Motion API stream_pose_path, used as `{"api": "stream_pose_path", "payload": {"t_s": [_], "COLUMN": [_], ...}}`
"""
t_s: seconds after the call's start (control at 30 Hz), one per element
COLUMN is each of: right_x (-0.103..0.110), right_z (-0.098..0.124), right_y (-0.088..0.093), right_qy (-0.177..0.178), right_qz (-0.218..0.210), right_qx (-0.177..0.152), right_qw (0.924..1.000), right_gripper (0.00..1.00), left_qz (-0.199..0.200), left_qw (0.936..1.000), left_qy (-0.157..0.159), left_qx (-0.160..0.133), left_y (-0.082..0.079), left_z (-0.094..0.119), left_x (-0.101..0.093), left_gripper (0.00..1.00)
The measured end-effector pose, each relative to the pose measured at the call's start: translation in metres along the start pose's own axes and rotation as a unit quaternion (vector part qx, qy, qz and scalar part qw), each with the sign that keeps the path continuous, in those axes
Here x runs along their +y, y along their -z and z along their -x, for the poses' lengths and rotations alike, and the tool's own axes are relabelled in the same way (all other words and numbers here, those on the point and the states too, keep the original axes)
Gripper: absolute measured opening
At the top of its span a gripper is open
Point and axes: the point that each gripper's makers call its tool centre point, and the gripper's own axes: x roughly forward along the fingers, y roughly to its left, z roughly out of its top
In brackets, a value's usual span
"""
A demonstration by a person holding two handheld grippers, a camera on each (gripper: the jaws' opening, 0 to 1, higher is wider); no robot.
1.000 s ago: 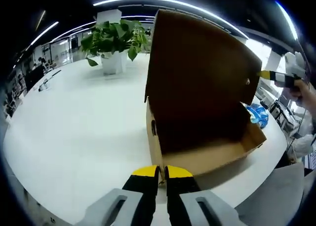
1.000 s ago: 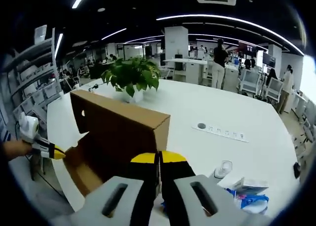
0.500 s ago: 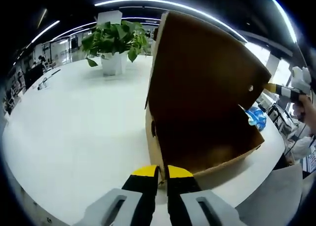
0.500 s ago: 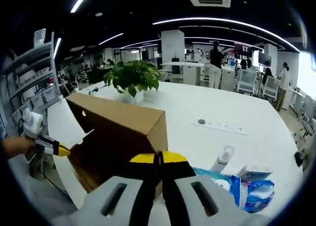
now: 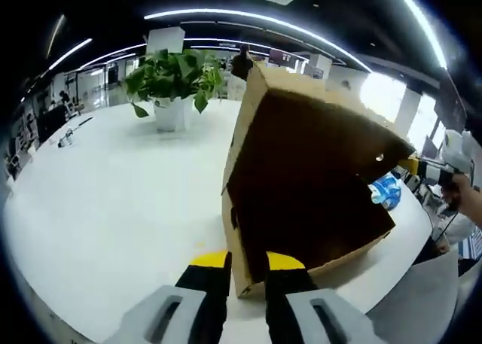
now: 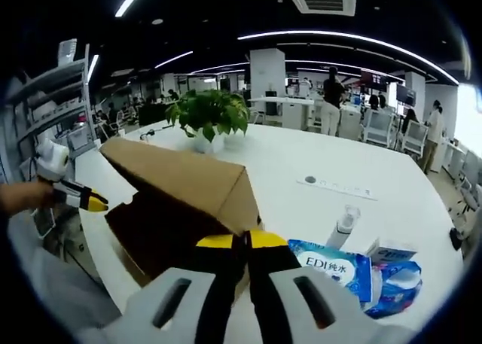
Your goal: Operate the shoe box by opening the lid, removing the specified soft item, and placing it in the target area until the item is outside and the box remains undamaged.
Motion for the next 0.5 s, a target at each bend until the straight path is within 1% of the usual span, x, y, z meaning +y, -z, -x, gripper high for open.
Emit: {"api": "stream_pose_path", "payload": {"t_s": [0.1, 0.23, 0.3, 0.37, 0.47, 0.5], "right_x": [0.004, 0.008, 0.01, 0.012, 0.015, 0.016], "right_z": [0.001, 0.001, 0.002, 0.002, 0.003, 0.004], "right_y": [0.009, 0.018, 0.021, 0.025, 0.03, 0.033], "right_qy": [-0.006, -0.01, -0.012, -0.015, -0.021, -0.024], "right_qz": [0.01, 0.024, 0.034, 0.045, 0.057, 0.068], "right_qx": [0.002, 0.005, 0.006, 0.008, 0.01, 0.01], "right_qw": [0.9999, 0.9997, 0.9993, 0.9989, 0.9981, 0.9974], "right_gripper": [0.05, 0.07, 0.07, 0.08, 0.1, 0.1], "left_qz": [-0.019, -0.043, -0.058, -0.068, -0.076, -0.078], "left_qw": [0.9996, 0.9982, 0.9972, 0.9964, 0.9958, 0.9956], "left_qy": [0.001, 0.013, 0.02, 0.022, 0.026, 0.03], "left_qx": [-0.019, -0.04, -0.044, -0.045, -0.045, -0.044], "left_y": [-0.016, -0.032, -0.037, -0.037, -0.035, -0.034], "left_z": [0.008, 0.017, 0.019, 0.019, 0.019, 0.02], "left_x": [0.0, -0.004, -0.008, -0.01, -0.012, -0.013], "left_gripper": [0.21, 0.24, 0.26, 0.27, 0.28, 0.28]}}
